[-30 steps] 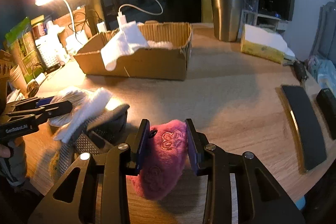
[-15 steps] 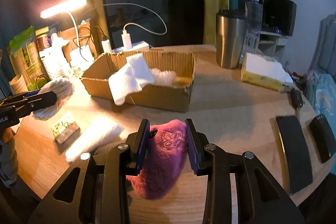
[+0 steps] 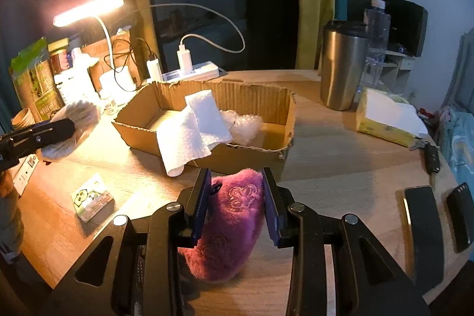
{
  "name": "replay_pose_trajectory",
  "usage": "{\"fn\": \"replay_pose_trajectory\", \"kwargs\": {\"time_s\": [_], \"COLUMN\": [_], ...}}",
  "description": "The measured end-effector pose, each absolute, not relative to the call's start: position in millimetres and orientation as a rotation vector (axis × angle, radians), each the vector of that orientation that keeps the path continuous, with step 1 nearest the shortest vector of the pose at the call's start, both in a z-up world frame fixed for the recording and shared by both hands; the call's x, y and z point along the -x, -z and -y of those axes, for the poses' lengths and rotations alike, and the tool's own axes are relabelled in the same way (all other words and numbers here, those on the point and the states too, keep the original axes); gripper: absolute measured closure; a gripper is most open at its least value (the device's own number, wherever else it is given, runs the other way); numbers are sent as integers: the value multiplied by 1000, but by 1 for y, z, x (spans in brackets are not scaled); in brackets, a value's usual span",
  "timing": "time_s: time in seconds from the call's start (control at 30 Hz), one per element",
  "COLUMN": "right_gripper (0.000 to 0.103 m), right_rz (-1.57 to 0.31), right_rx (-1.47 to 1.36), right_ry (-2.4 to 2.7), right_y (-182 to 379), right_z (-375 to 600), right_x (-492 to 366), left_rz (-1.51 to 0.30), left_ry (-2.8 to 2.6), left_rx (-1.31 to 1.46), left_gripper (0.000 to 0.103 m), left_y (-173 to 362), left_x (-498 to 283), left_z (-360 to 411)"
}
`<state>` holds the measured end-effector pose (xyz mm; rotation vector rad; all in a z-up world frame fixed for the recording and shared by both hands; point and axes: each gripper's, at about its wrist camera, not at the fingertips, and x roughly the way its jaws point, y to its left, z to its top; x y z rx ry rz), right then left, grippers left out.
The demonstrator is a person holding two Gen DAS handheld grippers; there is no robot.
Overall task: Organize soft objects
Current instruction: 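Carry the pink plush and cotton swab bag into the box with both tools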
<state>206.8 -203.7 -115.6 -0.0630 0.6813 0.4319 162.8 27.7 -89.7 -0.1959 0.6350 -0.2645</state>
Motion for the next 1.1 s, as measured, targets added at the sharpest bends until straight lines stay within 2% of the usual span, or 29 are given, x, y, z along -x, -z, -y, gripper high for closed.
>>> {"fn": "replay_pose_trajectory", "kwargs": {"time_s": [0.57,1.1], "right_gripper": [67,67], "right_rz": [-796,-685], "right_rx": [98,110], "right_ry": [-465,-502], "right_y": [151,102], "right_z": [159,154], "right_x": [-258,-260], "left_rz": [-706,-657], "left_ry": [258,298], "left_rx": [224,200], "left_gripper": [61,61], "left_y": [125,98], "left_x": [-207,-210], "left_z": [-48,-33]}}
